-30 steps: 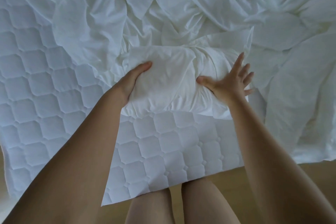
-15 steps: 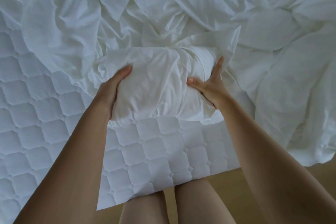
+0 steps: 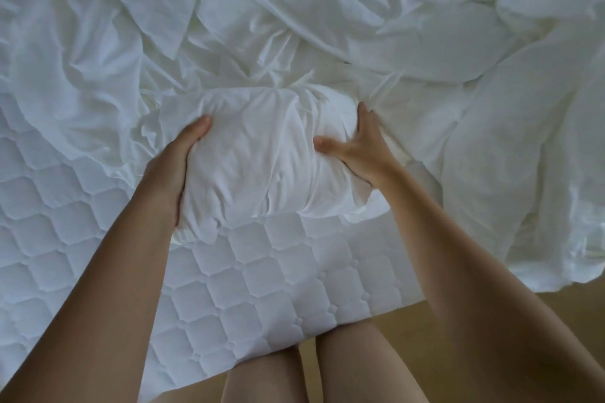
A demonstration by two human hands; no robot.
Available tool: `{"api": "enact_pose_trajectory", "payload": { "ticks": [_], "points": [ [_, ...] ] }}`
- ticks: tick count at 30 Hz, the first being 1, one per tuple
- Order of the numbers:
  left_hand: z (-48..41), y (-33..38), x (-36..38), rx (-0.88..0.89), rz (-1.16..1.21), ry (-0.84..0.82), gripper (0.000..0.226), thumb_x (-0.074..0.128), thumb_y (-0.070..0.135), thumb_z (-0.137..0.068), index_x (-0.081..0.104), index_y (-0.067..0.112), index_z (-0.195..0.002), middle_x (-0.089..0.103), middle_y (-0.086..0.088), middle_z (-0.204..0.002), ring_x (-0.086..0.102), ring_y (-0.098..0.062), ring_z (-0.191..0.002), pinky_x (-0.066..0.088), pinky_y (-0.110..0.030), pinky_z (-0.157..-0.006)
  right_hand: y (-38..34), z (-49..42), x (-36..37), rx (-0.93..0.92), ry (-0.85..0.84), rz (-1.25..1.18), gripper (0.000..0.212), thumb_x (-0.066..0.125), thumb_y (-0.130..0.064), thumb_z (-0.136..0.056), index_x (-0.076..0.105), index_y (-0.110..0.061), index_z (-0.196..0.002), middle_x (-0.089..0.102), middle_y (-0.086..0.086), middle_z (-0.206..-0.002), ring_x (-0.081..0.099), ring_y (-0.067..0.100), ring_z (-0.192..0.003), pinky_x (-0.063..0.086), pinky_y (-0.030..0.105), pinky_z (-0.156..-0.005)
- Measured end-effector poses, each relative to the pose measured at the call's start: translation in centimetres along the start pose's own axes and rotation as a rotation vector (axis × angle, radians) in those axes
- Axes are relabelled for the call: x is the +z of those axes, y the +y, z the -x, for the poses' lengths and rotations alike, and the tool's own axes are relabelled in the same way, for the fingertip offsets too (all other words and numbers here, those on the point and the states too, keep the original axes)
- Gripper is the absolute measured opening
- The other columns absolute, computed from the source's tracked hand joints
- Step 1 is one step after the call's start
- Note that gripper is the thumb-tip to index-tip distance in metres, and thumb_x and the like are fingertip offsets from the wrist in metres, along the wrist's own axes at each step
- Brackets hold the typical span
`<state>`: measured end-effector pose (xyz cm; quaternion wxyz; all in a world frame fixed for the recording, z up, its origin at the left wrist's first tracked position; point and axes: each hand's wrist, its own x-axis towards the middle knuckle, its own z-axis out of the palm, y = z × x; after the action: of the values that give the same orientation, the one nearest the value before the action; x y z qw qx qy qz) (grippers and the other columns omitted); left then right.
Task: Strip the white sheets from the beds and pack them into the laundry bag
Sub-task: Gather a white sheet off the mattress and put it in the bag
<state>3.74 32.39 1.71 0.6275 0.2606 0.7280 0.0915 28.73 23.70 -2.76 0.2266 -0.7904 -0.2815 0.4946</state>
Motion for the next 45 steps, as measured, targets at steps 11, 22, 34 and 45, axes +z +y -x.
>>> {"api": "enact_pose_trajectory", "payload": {
  "ticks": [11,22,34,45],
  "points": [
    [3.2,-4.0,-4.5,-0.183,-0.053,-0.022,0.105,0.086,0.07,-0.027,0.065,0.03,-0.121,0.071,0.004,-0.113,0.066,-0.02,-0.105,0.046,-0.039,-0.097,2.9,4.7,2.5,0.223,-0.368,-0.222,0.118,0.086,-0.059,-0.037,0.038,-0.021,-0.138,0.055,-0.01,-0.125,0.052,0.015,-0.121,0.043,0.031,-0.098],
    [2.5,-3.9,-3.4,-0.179,-0.03,-0.061,0.101,0.084,0.068,-0.027,0.065,0.029,-0.118,0.073,0.002,-0.105,0.07,-0.02,-0.096,0.051,-0.038,-0.088,4.7,3.2,3.9,0.234,-0.331,-0.324,0.113,0.089,-0.064,-0.038,0.043,-0.031,-0.136,0.056,-0.006,-0.132,0.056,0.016,-0.119,0.046,0.044,-0.101],
    [1.3,-5.1,-3.9,-0.141,0.109,-0.107,0.025,0.057,0.045,-0.087,0.065,0.025,-0.1,0.075,0.006,-0.081,0.072,-0.01,-0.072,0.052,-0.026,-0.066,2.0,4.2,5.8,0.494,-0.236,-0.277,0.1,0.053,-0.087,-0.059,0.047,-0.028,-0.14,0.051,-0.006,-0.135,0.05,0.018,-0.121,0.037,0.037,-0.105],
    [-1.4,-10.2,-4.4,-0.076,0.248,0.208,0.089,0.083,0.064,-0.05,0.062,0.019,-0.123,0.069,0.004,-0.113,0.066,-0.016,-0.103,0.05,-0.033,-0.095,2.3,4.7,7.9,0.47,-0.116,-0.125,0.102,0.051,-0.087,-0.059,0.051,-0.02,-0.135,0.056,-0.006,-0.127,0.056,0.016,-0.114,0.043,0.036,-0.1]
  ]
}}
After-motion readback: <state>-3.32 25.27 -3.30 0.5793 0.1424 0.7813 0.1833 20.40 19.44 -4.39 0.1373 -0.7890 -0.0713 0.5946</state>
